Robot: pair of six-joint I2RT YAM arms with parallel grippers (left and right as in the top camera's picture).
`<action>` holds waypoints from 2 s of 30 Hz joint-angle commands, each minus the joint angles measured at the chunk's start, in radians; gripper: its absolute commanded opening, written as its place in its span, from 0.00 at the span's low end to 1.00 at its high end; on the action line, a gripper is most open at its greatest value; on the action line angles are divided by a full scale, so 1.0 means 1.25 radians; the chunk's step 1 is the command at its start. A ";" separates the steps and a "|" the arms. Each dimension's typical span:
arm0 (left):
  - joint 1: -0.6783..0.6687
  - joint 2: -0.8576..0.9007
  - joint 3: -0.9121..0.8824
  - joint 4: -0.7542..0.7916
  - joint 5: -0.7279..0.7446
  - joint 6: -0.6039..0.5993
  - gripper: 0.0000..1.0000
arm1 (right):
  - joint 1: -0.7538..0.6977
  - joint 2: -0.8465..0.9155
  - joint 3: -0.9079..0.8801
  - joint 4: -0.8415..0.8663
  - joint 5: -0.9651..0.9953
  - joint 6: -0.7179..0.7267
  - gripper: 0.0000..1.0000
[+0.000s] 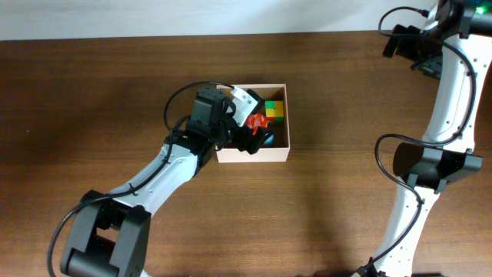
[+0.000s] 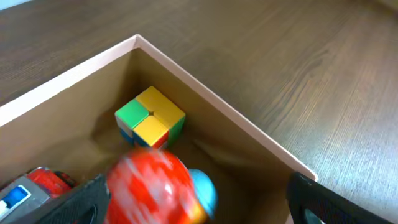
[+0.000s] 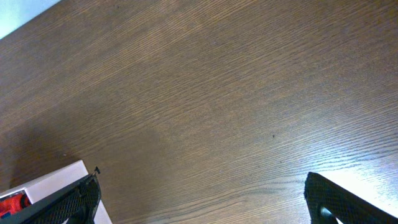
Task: Pack container
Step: 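Lower the red ball into the box with the left gripper, then press the red ball down into the box and open the left gripper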
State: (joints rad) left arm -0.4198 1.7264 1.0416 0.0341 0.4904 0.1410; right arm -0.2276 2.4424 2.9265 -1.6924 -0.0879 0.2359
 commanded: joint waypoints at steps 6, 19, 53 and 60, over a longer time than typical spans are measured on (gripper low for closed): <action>-0.005 0.001 0.008 0.015 0.023 0.005 0.92 | 0.003 0.001 0.014 -0.004 -0.004 0.004 0.99; -0.005 0.001 0.008 0.034 -0.306 0.005 0.67 | 0.003 0.001 0.014 -0.004 -0.004 0.004 0.99; -0.007 0.112 0.008 0.175 -0.445 0.009 0.35 | 0.003 0.001 0.014 -0.004 -0.004 0.004 0.99; -0.031 0.112 0.008 0.175 -0.446 0.046 0.34 | 0.003 0.001 0.014 -0.004 -0.004 0.004 0.99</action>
State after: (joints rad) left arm -0.4381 1.8561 1.0435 0.2516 -0.0795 0.1505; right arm -0.2276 2.4428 2.9265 -1.6924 -0.0879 0.2363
